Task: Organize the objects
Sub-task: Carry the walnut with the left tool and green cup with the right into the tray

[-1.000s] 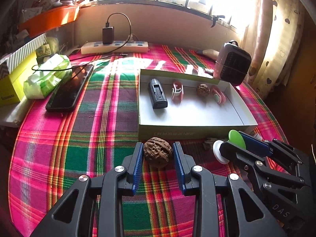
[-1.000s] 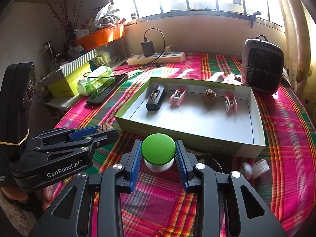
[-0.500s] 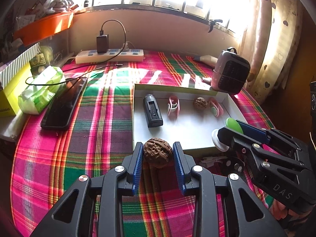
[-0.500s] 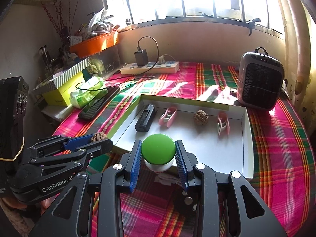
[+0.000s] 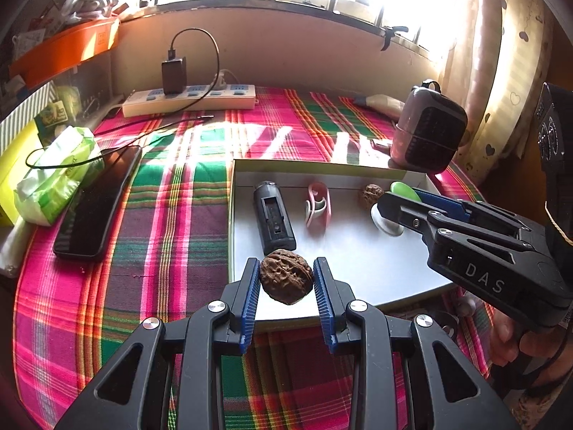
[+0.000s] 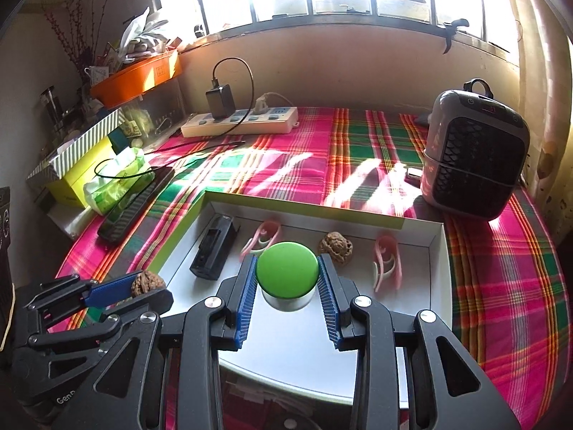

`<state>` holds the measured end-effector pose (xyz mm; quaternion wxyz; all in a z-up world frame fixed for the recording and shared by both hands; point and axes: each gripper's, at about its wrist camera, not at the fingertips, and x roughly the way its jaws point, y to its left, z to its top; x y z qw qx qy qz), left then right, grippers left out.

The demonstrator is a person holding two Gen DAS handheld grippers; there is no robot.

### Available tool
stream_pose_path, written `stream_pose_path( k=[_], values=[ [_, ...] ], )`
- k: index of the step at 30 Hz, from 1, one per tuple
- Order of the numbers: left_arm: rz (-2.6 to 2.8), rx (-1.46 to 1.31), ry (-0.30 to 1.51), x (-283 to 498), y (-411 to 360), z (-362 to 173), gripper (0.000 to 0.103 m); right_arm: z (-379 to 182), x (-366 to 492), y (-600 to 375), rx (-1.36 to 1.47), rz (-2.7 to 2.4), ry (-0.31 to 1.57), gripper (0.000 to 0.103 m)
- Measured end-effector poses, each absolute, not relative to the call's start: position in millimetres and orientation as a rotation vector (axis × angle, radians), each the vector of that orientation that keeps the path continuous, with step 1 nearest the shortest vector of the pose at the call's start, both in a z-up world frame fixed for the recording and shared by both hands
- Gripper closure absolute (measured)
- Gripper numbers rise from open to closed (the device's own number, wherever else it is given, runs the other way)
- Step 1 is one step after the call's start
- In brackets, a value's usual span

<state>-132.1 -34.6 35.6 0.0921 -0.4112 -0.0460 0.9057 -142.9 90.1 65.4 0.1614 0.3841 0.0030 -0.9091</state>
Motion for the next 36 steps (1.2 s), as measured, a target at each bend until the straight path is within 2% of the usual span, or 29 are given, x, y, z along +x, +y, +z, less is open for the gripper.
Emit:
stream_pose_path(
  k=[36],
  values=[
    [2.683, -1.265, -0.085, -157, -25, 20, 0.075, 38, -199, 77, 1.211, -2.552, 0.042, 0.068]
  ],
)
